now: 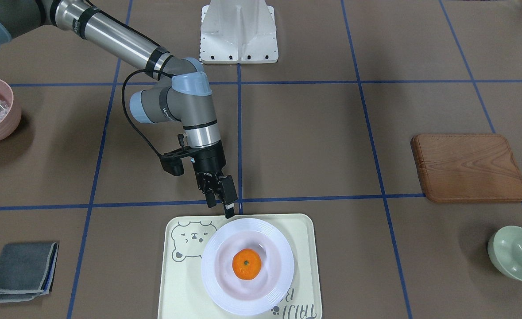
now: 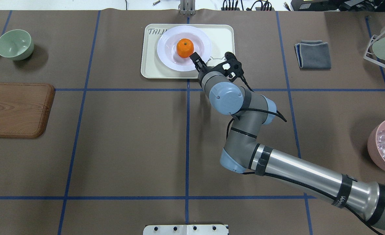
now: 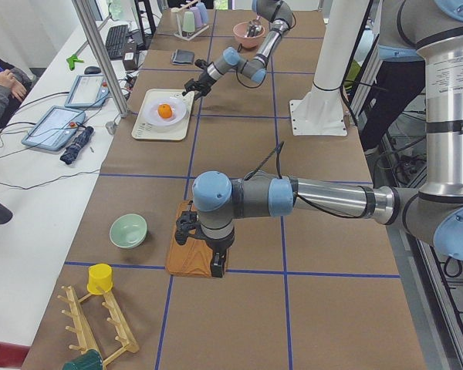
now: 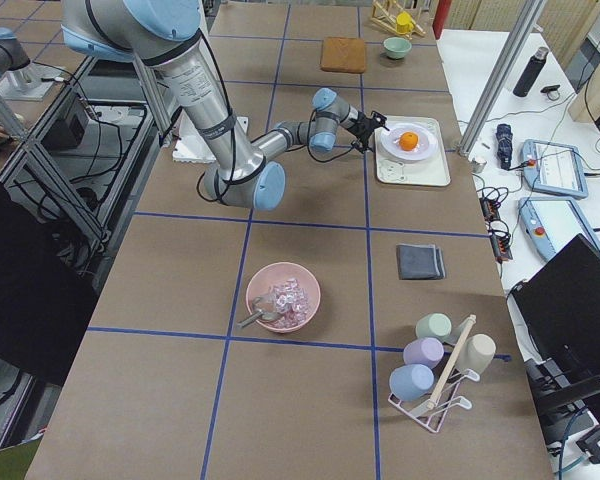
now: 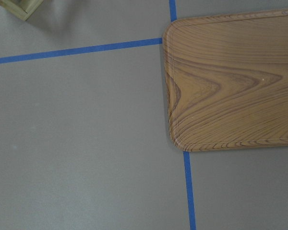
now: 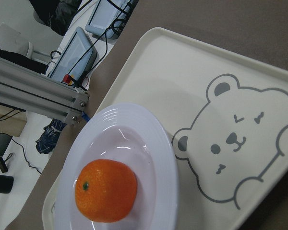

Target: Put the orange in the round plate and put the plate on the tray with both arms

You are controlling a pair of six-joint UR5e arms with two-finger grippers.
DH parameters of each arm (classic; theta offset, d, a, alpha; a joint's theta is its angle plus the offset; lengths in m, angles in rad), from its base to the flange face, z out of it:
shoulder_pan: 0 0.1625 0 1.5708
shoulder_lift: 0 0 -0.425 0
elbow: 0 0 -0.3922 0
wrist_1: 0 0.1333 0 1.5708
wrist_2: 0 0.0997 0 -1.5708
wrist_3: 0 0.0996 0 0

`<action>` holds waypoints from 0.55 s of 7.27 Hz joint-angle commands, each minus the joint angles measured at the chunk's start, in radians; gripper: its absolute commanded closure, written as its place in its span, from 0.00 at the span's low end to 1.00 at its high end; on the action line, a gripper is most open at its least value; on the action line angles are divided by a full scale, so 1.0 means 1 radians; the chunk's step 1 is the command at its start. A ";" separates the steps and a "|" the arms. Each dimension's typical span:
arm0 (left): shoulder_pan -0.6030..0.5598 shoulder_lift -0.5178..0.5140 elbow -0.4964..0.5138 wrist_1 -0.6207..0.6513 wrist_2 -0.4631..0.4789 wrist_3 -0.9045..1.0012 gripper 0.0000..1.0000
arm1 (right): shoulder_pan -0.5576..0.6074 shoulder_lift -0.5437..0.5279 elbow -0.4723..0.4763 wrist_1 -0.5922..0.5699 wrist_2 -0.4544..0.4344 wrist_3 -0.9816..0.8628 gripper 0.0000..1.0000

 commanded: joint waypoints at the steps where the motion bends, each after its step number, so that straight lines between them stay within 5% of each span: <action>1: 0.000 0.000 0.008 0.000 0.000 0.000 0.01 | 0.076 -0.083 0.141 -0.110 0.220 -0.266 0.00; 4: 0.000 0.008 0.005 -0.005 -0.017 -0.002 0.01 | 0.283 -0.224 0.305 -0.342 0.553 -0.750 0.00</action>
